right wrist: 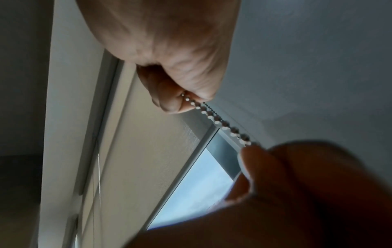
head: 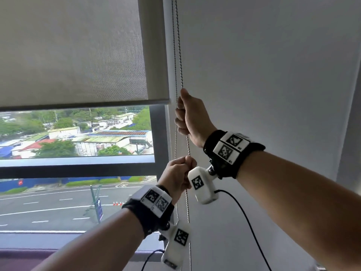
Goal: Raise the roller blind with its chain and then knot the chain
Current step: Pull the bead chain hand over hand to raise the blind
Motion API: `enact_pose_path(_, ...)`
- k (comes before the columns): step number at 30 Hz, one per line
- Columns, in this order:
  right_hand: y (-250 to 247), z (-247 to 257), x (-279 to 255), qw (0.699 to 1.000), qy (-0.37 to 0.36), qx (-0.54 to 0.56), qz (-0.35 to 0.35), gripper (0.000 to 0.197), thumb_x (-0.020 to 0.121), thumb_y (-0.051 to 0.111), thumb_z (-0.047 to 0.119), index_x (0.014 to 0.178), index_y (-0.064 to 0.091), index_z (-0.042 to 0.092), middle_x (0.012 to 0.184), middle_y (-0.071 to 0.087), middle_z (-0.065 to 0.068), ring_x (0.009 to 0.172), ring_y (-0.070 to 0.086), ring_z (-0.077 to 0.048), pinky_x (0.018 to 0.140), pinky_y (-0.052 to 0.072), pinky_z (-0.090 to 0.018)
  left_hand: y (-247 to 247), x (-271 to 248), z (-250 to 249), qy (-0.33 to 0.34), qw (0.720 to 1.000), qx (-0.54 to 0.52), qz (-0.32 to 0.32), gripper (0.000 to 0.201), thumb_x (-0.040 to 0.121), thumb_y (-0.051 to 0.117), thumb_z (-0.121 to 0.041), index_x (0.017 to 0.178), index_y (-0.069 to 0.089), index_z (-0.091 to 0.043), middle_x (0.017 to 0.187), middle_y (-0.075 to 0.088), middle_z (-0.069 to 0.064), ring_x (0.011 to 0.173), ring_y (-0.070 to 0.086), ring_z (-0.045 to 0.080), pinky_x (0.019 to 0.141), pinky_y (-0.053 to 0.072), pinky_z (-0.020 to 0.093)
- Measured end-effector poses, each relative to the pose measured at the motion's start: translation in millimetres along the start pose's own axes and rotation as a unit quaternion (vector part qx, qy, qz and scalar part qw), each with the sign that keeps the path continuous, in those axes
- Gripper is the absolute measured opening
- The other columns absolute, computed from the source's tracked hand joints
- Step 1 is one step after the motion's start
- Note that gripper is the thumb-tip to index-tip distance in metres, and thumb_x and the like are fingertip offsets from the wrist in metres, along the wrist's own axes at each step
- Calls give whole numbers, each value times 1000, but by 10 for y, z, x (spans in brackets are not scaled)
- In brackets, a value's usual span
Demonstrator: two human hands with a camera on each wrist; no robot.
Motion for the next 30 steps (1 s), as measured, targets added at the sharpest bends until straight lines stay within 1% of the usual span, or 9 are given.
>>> enact_pose_path(5, -41, -63, -50, 1000, -18, -3, 2, 53, 102, 28, 44, 53, 29, 24, 45, 19, 10, 40, 9, -11, 46, 9, -21, -28, 35, -238, 9, 994, -88, 59, 36, 98, 34, -19, 89, 61, 2, 71, 68, 16, 59, 65, 24, 59, 54, 30)
enact_pose_path(7, -89, -133, -96, 999, -37, -16, -6, 51, 104, 27, 41, 55, 27, 25, 45, 20, 10, 39, 12, -10, 42, 15, -18, -84, 94, -422, 41, 992, -113, 41, 35, 99, 34, -19, 86, 61, -1, 71, 70, 14, 63, 68, 24, 71, 55, 36)
enact_pose_path(11, -186, -416, -248, 998, -23, -48, -30, 57, 104, 29, 40, 50, 36, 22, 41, 27, 9, 36, 20, -10, 43, 19, -19, -85, 157, -848, 98, 984, -144, 35, 33, 98, 37, -18, 84, 62, -2, 68, 68, 6, 58, 64, 15, 57, 54, 25)
enact_pose_path(14, -213, -666, -430, 999, 19, -46, -23, 54, 101, 32, 47, 52, 31, 23, 46, 24, 5, 39, 18, -13, 43, 16, -21, 74, 216, -1057, 108, 986, -113, 55, 37, 97, 37, -26, 103, 59, 3, 92, 68, 18, 81, 65, 26, 76, 52, 33)
enact_pose_path(16, -229, -825, -549, 999, 32, -37, -11, 53, 100, 34, 49, 53, 30, 25, 48, 24, 5, 41, 16, -13, 45, 11, -27, 196, 249, -1118, 98, 989, -94, 60, 41, 98, 32, -30, 103, 58, 2, 93, 66, 18, 83, 63, 27, 79, 48, 33)
enact_pose_path(19, -300, -980, -721, 998, 26, -54, -12, 51, 104, 29, 39, 56, 30, 22, 47, 23, 10, 47, 14, -14, 57, 8, -42, 350, 281, -1136, 89, 990, -89, 59, 45, 99, 30, -35, 95, 61, -2, 73, 64, 9, 66, 59, 21, 68, 47, 29)
enact_pose_path(22, -397, -1079, -837, 996, 27, -85, -14, 50, 105, 28, 36, 57, 30, 24, 50, 23, 10, 59, 11, -24, 56, 12, -37, 378, 313, -1025, 92, 991, -87, 42, 39, 99, 33, -31, 81, 58, -8, 49, 42, -3, 43, 34, 10, 44, 26, 23)
enact_pose_path(24, -409, -1134, -846, 994, 27, -101, 4, 52, 104, 30, 41, 53, 33, 30, 50, 25, 10, 56, 14, -19, 54, 14, -35, 342, 313, -968, 108, 991, -72, 17, 37, 99, 33, -20, 69, 52, -13, 46, 31, -5, 38, 22, 8, 39, 17, 18)
enact_pose_path(30, -463, -1035, -765, 990, 21, -115, 79, 42, 89, 46, 47, 69, 50, 10, 55, 43, -5, 48, 38, -17, 48, 32, -27, 307, 297, -947, 110, 992, -57, -7, 40, 91, 26, -2, 60, 46, -16, 45, 29, -6, 34, 21, 7, 35, 16, 14)
Point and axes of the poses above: each hand's wrist, its own x-axis towards the middle knuckle, its own y-axis out of the palm, z = x × y, the point moved 10 cm from there along x, towards the middle knuckle
